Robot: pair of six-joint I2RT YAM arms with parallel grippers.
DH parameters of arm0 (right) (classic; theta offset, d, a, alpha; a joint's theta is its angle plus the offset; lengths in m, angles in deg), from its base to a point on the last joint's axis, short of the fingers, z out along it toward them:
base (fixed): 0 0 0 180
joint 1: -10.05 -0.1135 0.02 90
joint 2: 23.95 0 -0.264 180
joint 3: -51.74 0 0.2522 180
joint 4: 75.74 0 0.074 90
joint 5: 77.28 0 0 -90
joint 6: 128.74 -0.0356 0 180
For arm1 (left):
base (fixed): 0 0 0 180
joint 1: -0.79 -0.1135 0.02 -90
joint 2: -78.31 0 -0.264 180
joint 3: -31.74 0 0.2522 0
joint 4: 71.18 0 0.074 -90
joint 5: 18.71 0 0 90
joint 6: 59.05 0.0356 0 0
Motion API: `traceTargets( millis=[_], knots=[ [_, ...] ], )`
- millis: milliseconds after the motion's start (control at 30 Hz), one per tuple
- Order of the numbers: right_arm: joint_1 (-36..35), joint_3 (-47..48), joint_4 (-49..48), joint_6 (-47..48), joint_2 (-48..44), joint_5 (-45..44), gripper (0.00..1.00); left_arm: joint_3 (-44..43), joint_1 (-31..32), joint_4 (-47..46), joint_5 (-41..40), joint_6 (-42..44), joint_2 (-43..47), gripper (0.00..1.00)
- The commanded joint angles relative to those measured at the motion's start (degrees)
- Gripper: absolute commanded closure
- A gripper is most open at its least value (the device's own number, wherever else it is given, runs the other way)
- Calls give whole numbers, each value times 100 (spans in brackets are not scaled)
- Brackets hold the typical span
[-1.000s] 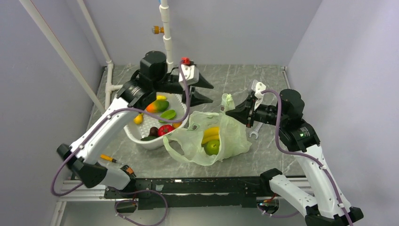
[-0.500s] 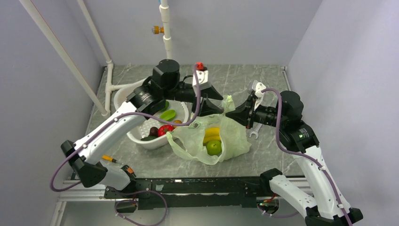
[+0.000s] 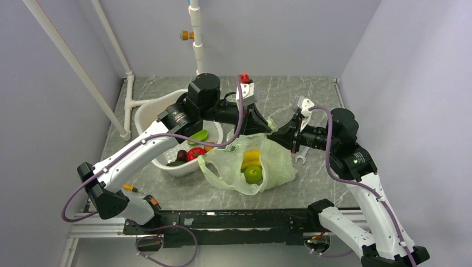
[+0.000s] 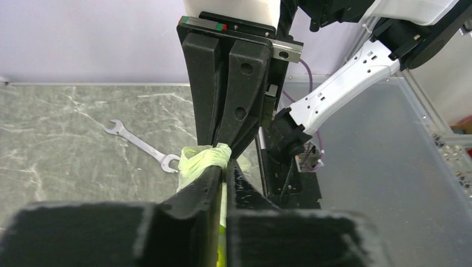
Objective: Place the fake fruits into the plastic bag and tie a complex knot
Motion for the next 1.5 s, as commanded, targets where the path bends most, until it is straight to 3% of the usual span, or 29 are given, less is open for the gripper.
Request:
traceTargets(
  millis=[0,200,300,567,700,733,900,967,1000,1100,1200,1300,1467],
  knots=[
    [2,-34,101,270,-41,-50,99,-286,-11,-84,129,-45,-75,97],
    [2,-608,1038,1298,-436,-235,95,-1262,-653,-19,874,-348,-399,100],
    [-1,-860,1163,1576,-578,-287,98,-1561,-683,247,1191,-328,-563,100],
    [-1,-708,1097,1499,-350,-279,100,-1008,-682,-233,1453,-475,-317,100],
    [-1,-896,1244,1665,-396,-377,81,-1467,-693,215,1590,-222,-451,100],
    [1,-922,1296,1714,-400,-394,81,-1589,-693,326,1602,-191,-475,100],
    [-5,-957,1366,1818,-438,-408,100,-1494,-693,219,1431,-300,-377,100],
    [-3,-903,1230,1620,-484,-419,100,-1426,-710,326,1182,-131,-305,100],
    [1,-866,1153,1503,-502,-431,100,-1369,-730,395,1076,-44,-255,96],
    [6,-777,1018,1238,-544,-467,100,-960,-813,593,752,860,105,43],
    [-6,-766,981,1087,-603,-475,100,-309,-808,762,438,1997,510,14],
    [0,-810,887,960,-670,-486,100,-259,-501,956,64,2449,445,1],
    [4,-787,902,899,-655,-443,100,-186,176,530,-826,2637,180,0]
  ],
)
